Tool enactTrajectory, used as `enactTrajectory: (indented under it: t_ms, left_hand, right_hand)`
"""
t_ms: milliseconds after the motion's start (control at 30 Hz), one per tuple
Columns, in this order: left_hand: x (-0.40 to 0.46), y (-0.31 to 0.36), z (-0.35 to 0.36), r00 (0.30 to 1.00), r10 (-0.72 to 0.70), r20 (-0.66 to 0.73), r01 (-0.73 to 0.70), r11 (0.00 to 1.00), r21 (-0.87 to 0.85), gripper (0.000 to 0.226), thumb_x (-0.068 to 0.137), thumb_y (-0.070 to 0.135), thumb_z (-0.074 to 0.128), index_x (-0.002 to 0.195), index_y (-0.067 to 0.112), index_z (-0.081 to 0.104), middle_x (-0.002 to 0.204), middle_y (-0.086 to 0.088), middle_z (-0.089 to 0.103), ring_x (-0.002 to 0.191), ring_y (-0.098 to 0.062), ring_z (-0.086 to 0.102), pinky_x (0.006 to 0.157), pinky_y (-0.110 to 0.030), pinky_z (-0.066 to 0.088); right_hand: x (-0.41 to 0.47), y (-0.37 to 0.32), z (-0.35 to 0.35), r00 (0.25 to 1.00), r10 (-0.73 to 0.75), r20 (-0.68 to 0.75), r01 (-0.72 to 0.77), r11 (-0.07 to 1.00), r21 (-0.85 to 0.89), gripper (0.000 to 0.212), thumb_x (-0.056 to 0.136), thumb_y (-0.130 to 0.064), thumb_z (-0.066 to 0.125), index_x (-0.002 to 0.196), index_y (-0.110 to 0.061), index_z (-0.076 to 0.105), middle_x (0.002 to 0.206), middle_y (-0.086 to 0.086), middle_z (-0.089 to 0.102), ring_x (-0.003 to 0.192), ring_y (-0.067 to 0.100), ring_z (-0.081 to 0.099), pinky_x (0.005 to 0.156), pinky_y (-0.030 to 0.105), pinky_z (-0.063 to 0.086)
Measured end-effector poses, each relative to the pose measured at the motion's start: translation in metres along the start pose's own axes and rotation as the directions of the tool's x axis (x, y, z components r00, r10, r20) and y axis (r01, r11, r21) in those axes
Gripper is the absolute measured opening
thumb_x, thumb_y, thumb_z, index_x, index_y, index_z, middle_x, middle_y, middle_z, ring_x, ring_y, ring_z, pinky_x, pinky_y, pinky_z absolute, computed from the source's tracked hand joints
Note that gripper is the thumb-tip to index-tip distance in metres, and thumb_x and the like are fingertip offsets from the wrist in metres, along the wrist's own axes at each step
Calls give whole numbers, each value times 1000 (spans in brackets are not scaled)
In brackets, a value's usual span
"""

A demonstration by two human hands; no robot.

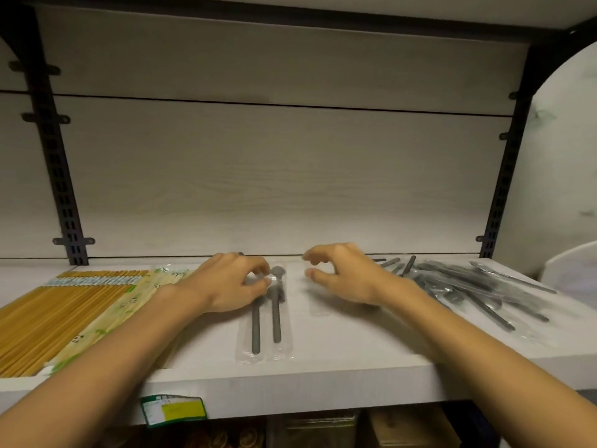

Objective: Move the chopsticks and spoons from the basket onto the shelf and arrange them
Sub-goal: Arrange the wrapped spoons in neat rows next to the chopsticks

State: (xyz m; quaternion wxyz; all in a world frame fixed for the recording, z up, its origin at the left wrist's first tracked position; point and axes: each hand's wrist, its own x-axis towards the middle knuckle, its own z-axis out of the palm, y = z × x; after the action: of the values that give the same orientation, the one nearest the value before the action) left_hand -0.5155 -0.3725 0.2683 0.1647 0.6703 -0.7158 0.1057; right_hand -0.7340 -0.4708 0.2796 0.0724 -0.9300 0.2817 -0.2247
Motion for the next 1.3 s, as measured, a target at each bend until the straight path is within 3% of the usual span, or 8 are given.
enactTrajectory:
  t_ms: [167, 300, 433, 633, 767, 1033, 1167, 1300]
  left_hand:
    - [26, 29, 9, 999, 17, 33, -17, 1000, 15, 29, 91, 46, 46, 115, 33, 59, 115, 11, 65, 106, -19, 57, 82, -30, 42]
    - [49, 48, 20, 995, -24, 93, 23, 1000, 12, 30, 90, 47, 45, 115, 36, 58, 116, 11, 62, 107, -18, 55, 77, -29, 37]
    - [67, 58, 26, 984, -63, 168, 61, 998, 20, 31, 90, 53, 44, 114, 38, 57, 117, 11, 59, 102, -16, 54, 75, -30, 36]
    - [73, 55, 35, 980, -82, 181, 92, 994, -50, 21, 93, 42, 49, 110, 37, 60, 110, 15, 64, 95, -11, 56, 71, -26, 39]
    - [72, 49, 36, 983, -100, 157, 119, 986, -116, 19, 93, 30, 52, 107, 33, 64, 101, 13, 68, 91, -10, 59, 85, -31, 50]
    - [68, 39, 33, 983, -128, 134, 144, 982, -119, 21, 93, 35, 53, 111, 34, 63, 107, 11, 66, 97, -11, 58, 89, -34, 50]
    - [66, 40, 32, 973, -81, 218, 129, 968, -215, 36, 82, 62, 56, 114, 46, 61, 119, 22, 60, 106, -2, 52, 93, -26, 43]
    - [66, 39, 35, 946, -70, 318, 131, 976, -173, 51, 72, 75, 54, 114, 47, 61, 124, 22, 59, 117, -5, 52, 101, -28, 41]
  right_hand:
    - [-5, 69, -29, 978, 205, -43, -208, 975, -73, 30, 92, -29, 58, 119, -18, 63, 108, -1, 69, 103, 20, 62, 92, 35, 49]
    - [5, 111, -35, 962, 273, -3, -271, 954, -130, 30, 92, -26, 58, 119, -16, 63, 108, 2, 68, 102, 22, 61, 90, 33, 49]
    - [24, 124, -31, 973, 222, 55, -209, 960, -188, 30, 92, -28, 58, 119, -15, 63, 107, 4, 67, 100, 23, 59, 83, 27, 45]
    - [40, 130, -13, 972, 153, 177, -90, 942, -322, 25, 95, -15, 53, 116, -15, 65, 118, 9, 60, 105, 29, 56, 90, 37, 47]
    - [44, 134, -5, 981, 110, 159, -41, 922, -385, 23, 95, -14, 53, 111, -10, 68, 118, 12, 56, 103, 31, 55, 88, 40, 48]
    - [41, 138, -4, 996, 0, 86, 35, 912, -409, 19, 98, -17, 47, 106, -13, 63, 110, 8, 58, 97, 27, 53, 74, 33, 39]
    - [43, 128, -11, 989, -52, -138, 18, 972, -235, 18, 98, -17, 46, 101, -11, 63, 99, 6, 57, 87, 24, 51, 74, 35, 44]
    - [47, 100, -26, 943, 41, -329, -15, 997, 82, 15, 94, -20, 51, 86, -18, 63, 76, -1, 63, 70, 18, 56, 62, 31, 43]
